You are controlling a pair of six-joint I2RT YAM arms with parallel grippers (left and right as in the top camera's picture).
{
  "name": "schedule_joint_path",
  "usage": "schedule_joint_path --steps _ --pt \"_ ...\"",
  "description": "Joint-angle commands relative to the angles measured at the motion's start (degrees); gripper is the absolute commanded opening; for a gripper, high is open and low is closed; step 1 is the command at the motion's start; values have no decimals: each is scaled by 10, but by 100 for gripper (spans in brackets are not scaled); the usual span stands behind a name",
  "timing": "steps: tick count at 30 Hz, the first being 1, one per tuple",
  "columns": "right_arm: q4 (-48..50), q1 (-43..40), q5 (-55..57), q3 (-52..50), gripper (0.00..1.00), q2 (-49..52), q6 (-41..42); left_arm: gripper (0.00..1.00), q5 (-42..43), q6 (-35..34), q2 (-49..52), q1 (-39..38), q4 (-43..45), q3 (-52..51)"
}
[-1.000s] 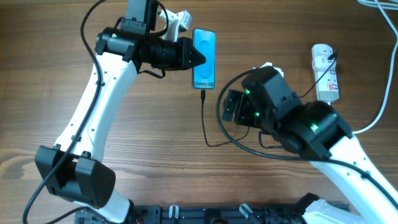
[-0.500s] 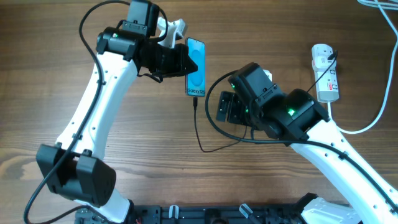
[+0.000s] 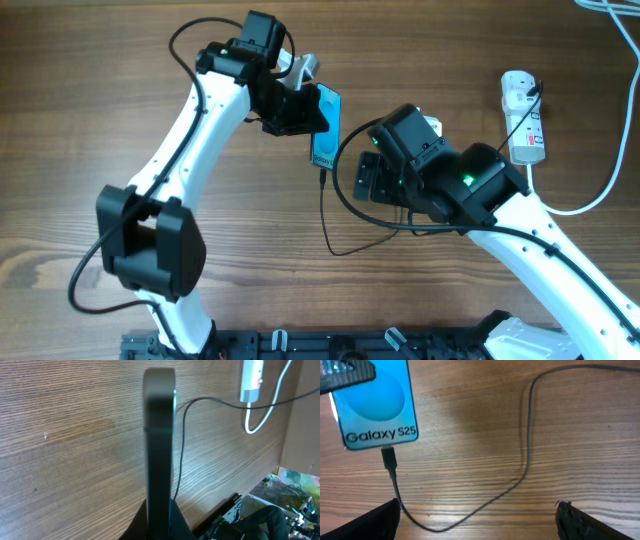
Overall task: Plug charger to phone and switch on socket
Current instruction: 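Lower the blue phone flat onto the table with the left gripper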
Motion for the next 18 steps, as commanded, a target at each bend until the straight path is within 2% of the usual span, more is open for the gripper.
schedule_joint_path --steps 1,18 --pt "-9 0 14 6 100 2 6 4 5 2 35 0 7 -1" --pt "-12 0 12 6 100 2 7 4 -8 3 144 2 64 -1"
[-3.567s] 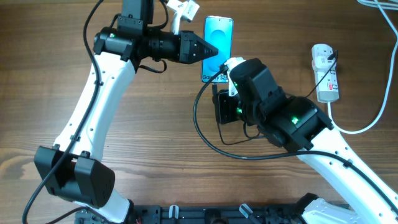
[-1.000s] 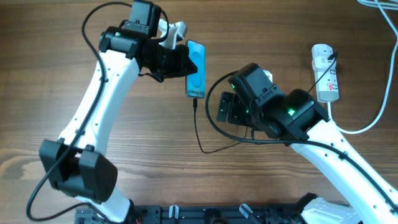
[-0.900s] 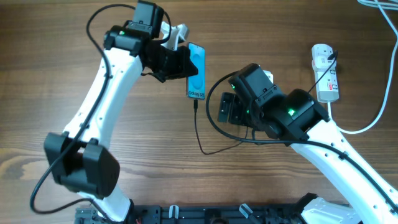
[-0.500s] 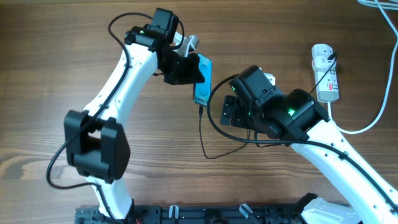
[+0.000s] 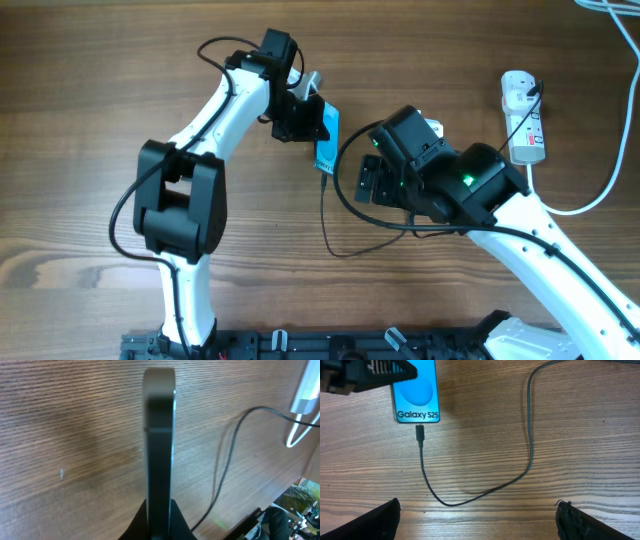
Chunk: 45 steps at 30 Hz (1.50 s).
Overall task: Plug charger to phone and switch on socket
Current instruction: 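Lower the blue phone flat onto the table with the left gripper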
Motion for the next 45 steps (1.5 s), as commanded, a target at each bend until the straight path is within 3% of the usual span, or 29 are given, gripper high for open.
schedule_joint_path --steps 1,25,36,40,45 --pt "-1 0 12 6 100 2 7 4 5 3 32 2 6 0" --pt "1 0 -13 6 100 2 6 5 -16 3 45 2 85 -57" --pt "-3 0 -19 6 100 2 7 19 -29 3 45 2 85 -58" --pt "-7 0 -21 6 99 2 6 21 -60 3 45 2 77 -58" --pt "-15 0 -21 6 100 2 6 30 -107 3 45 2 57 -58"
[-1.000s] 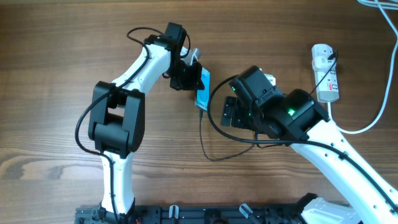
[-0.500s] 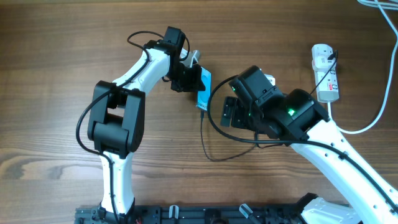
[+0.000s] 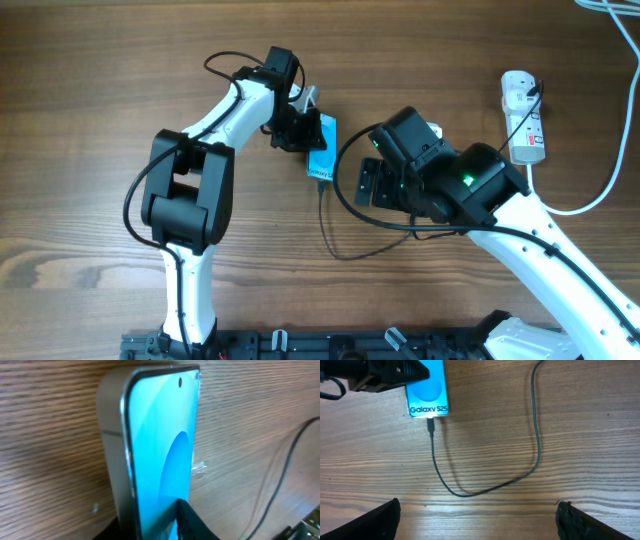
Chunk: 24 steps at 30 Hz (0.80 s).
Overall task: Plug charger to phone and switch on socket
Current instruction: 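Lower the blue phone flat onto the table with the left gripper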
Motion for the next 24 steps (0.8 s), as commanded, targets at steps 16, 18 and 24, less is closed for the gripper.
schedule_joint_path --steps 16,18,24 --pt "-21 0 -5 6 100 2 6 55 -81 1 4 0 -30 -9" --pt "-23 0 -5 6 100 2 6 67 -82 1 4 0 -35 -9" --pt "-22 0 -5 6 100 2 7 91 -82 0 -9 3 -71 9"
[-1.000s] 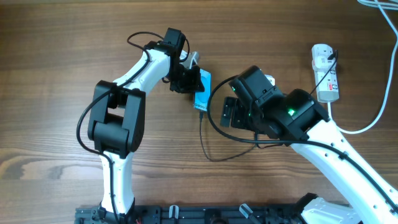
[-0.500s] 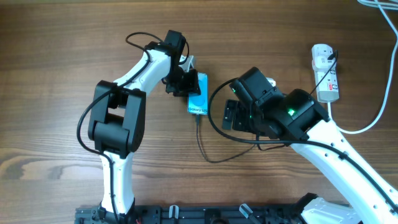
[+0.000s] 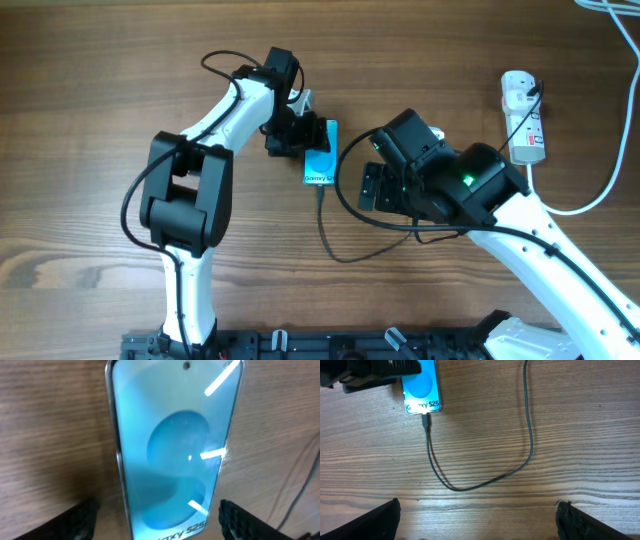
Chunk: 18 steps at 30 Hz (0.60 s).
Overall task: Plug charger to phone and switch on socket
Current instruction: 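Lower the blue phone flat onto the table with the left gripper, then open the left gripper and lift it away from the phone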
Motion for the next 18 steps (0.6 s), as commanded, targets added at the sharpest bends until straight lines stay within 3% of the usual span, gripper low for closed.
schedule_joint_path --steps 1,8,15,18 --pt "0 0 -5 6 100 2 7 92 -30 1 -4 7 -29 10" --pt "1 0 -4 6 100 13 6 100 -53 -33 -92 28 -63 46" --pt "8 0 -3 6 100 26 7 100 -205 -135 -227 38 -68 46" --pt "7 0 2 6 100 32 6 100 -244 -148 -268 38 -73 46"
